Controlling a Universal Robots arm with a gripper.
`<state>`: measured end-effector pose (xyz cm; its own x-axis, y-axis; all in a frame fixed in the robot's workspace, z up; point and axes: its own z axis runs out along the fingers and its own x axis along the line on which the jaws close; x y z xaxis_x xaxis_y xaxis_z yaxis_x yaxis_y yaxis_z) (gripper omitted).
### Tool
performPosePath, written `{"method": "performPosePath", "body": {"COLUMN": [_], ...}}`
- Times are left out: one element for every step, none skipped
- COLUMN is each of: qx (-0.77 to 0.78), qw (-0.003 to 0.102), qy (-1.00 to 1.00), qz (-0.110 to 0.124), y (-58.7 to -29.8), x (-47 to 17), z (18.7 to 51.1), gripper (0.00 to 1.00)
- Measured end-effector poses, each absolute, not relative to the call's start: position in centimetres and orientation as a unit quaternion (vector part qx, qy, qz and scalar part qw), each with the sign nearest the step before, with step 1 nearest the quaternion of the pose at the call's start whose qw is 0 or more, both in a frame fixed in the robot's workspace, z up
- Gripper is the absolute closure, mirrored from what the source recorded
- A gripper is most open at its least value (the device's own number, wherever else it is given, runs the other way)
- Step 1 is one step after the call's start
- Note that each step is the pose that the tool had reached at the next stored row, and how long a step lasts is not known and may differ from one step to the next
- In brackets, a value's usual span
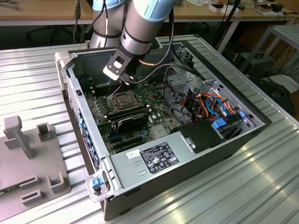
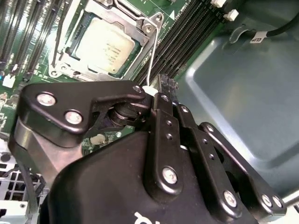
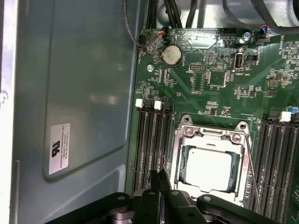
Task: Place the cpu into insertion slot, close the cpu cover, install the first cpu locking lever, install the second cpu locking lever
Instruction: 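Install the first cpu locking lever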
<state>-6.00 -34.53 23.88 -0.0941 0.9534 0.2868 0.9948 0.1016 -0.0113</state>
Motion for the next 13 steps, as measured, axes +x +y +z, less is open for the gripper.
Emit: {"method": "performPosePath", "body": {"qx": [-0.664, -0.664, -0.663, -0.663, -0.663, -0.663, -0.663, -0.663, -0.663, -0.663, -0.663, -0.663, -0.663], "qw": [0.112, 0.112, 0.113, 0.113, 0.114, 0.114, 0.114, 0.114, 0.114, 0.114, 0.114, 0.114, 0.114], "qy": [-0.734, -0.734, -0.733, -0.733, -0.733, -0.733, -0.733, -0.733, -0.733, -0.733, -0.733, -0.733, -0.733], "qz": [-0.093, -0.094, -0.095, -0.095, -0.095, -0.096, -0.096, -0.095, -0.095, -0.095, -0.095, -0.095, -0.095], "y": [-34.5, -34.5, -34.5, -34.5, -34.5, -34.5, -34.5, -34.5, -34.5, -34.5, -34.5, -34.4, -34.3], "x": [-6.0, -6.0, -6.0, -6.0, -6.0, -5.9, -5.9, -5.9, -5.9, -5.8, -5.8, -5.7, -5.6], "z": [23.7, 23.6, 23.3, 23.1, 22.9, 22.8, 22.6, 22.4, 22.4, 22.3, 22.1, 22.0, 21.9], "gripper": [0.89, 0.89, 0.89, 0.89, 0.89, 0.89, 0.89, 0.89, 0.89, 0.89, 0.89, 0.89, 0.89]}}
